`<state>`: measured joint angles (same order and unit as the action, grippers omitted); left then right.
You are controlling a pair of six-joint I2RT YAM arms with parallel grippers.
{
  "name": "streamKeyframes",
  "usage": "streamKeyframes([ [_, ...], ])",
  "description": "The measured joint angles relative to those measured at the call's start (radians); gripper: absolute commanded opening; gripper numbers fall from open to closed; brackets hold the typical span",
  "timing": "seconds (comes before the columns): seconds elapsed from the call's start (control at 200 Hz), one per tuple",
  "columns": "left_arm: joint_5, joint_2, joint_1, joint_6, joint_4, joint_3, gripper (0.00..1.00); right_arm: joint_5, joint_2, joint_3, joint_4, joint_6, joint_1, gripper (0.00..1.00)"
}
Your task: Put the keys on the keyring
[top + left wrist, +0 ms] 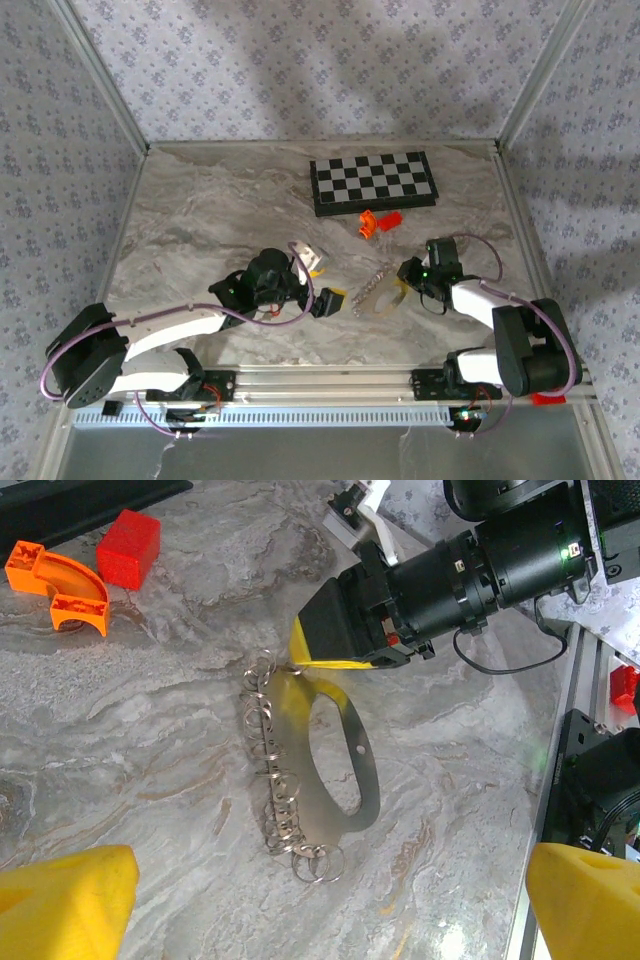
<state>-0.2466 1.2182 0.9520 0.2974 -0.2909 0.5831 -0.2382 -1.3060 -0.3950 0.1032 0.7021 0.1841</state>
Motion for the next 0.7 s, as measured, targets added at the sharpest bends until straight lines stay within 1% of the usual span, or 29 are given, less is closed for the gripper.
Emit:
streamKeyframes([
  [0.515,0.000,0.000,0.000,0.000,0.000,-0.001,0.99,-0.010,-0.011,0.000,0.010,0.016,0.011,0.14],
  [0.7,0.000,-0.001,0.000,0.000,0.000,-0.002,0.99,-0.013,-0.011,0.000,0.010,0.016,0.011,0.13],
])
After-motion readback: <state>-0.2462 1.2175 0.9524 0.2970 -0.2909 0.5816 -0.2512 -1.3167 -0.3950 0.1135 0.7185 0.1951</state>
